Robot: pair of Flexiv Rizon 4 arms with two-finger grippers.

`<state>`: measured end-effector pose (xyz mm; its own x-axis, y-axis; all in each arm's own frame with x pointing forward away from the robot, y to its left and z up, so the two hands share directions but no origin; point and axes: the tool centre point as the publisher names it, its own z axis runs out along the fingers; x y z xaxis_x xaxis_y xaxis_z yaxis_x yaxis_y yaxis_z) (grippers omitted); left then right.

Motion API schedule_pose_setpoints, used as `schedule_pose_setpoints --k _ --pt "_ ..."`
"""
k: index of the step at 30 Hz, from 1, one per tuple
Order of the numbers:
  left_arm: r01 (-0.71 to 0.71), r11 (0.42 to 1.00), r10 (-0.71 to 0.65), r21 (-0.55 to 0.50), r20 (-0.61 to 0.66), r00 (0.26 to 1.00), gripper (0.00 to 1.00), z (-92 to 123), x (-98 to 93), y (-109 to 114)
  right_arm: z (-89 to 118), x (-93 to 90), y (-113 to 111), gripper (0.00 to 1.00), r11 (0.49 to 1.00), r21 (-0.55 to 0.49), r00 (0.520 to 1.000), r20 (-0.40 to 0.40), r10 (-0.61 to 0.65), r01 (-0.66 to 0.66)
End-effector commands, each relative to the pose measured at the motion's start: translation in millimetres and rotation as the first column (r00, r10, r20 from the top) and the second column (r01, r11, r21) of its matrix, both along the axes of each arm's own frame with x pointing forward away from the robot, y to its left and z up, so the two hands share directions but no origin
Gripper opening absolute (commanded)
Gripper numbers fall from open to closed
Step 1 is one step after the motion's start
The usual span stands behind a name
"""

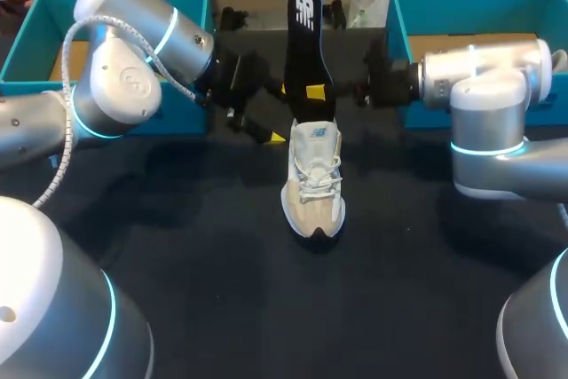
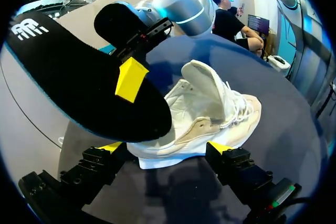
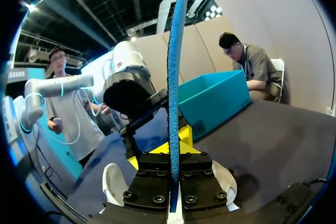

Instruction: Take the shoe out of the shoebox, open the shoe tongue, remove and reinsert the insole, then place the shoe into the shoebox

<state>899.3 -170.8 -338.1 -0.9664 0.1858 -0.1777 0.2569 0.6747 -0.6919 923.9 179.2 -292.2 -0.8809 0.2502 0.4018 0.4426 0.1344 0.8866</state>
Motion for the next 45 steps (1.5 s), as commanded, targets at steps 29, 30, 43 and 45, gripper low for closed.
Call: schedule_pose_setpoints --k 29,30,43,45 --pt "0.000 1.000 0.000 0.004 0.000 1.000 1.00 0.5 0.1 -0.6 -51.2 -32.3 -1.9 0.00 0.998 0.055 0.990 -0.138 0.029 -0.021" --pt "0.000 1.000 0.000 0.004 0.000 1.000 1.00 0.5 0.1 -0.6 -53.3 -33.8 -1.6 0.00 0.998 0.055 0.989 -0.143 0.029 -0.022" --pt "0.000 1.000 0.000 0.004 0.000 1.000 1.00 0.5 0.1 -0.6 -51.2 -40.3 -4.7 0.00 0.999 0.050 0.987 -0.157 0.009 -0.001" --pt "0.000 1.000 0.000 0.004 0.000 1.000 1.00 0.5 0.1 -0.6 -47.3 -38.0 -4.6 0.02 0.999 0.048 0.989 -0.146 0.007 0.000"
